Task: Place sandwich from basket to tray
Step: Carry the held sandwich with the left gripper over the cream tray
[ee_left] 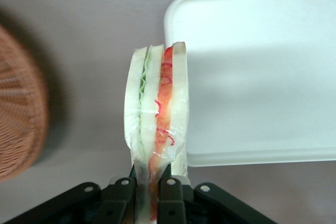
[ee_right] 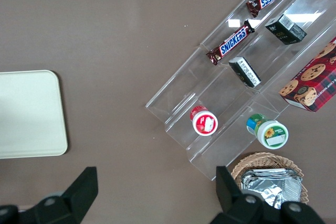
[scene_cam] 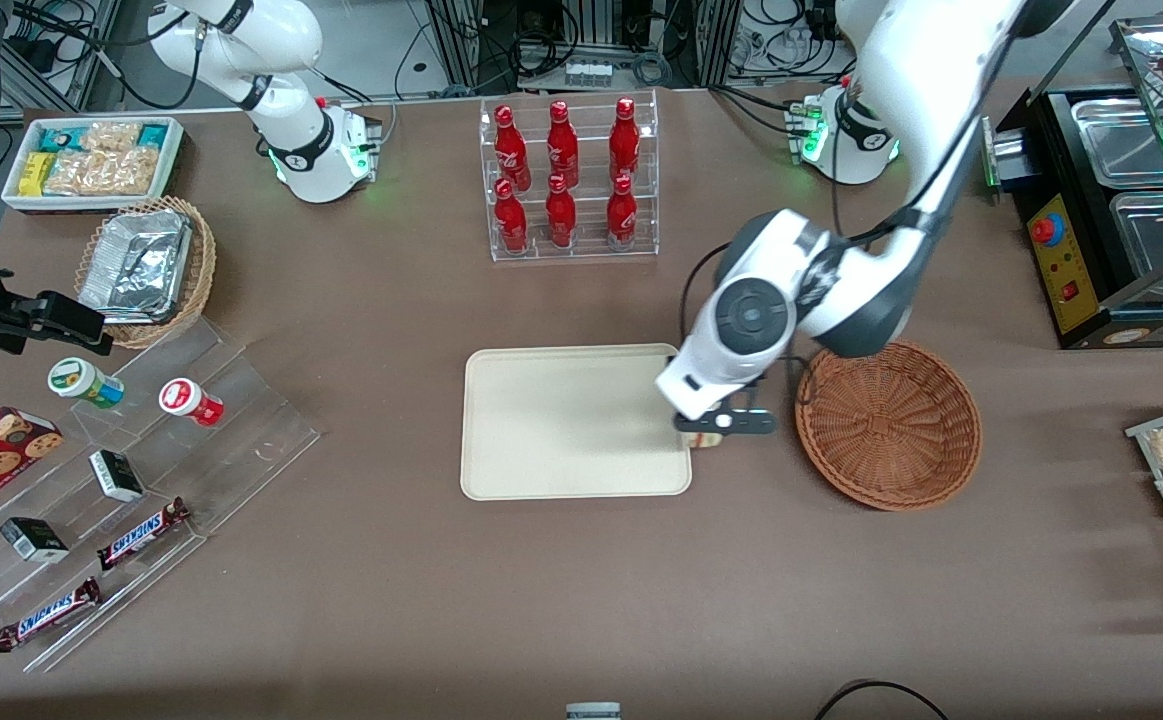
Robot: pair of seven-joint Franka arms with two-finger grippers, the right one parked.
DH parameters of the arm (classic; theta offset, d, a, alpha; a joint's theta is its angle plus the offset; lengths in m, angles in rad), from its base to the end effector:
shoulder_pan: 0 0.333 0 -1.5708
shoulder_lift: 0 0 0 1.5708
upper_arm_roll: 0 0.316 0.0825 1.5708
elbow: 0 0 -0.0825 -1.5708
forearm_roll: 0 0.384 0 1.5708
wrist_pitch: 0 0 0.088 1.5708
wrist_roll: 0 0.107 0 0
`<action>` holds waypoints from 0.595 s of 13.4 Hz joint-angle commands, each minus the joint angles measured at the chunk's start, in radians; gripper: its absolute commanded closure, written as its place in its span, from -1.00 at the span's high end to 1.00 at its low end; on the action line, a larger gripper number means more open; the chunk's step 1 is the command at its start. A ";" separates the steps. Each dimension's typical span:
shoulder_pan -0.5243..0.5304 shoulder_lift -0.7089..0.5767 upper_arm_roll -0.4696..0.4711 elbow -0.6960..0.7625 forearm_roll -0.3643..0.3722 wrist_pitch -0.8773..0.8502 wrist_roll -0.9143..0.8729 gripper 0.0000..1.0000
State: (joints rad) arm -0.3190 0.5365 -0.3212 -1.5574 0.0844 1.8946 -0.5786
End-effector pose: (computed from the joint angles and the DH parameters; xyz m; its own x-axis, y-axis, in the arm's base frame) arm 0.5589 -0.3725 0.3343 0.9796 -0.0640 -0.1903 -0.0689 -0.9974 -0.0194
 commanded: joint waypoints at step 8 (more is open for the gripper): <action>-0.127 0.256 0.016 0.249 0.055 0.044 -0.076 -1.00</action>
State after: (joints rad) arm -0.4148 0.7365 -0.3173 -1.3761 0.1170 1.9310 -0.6162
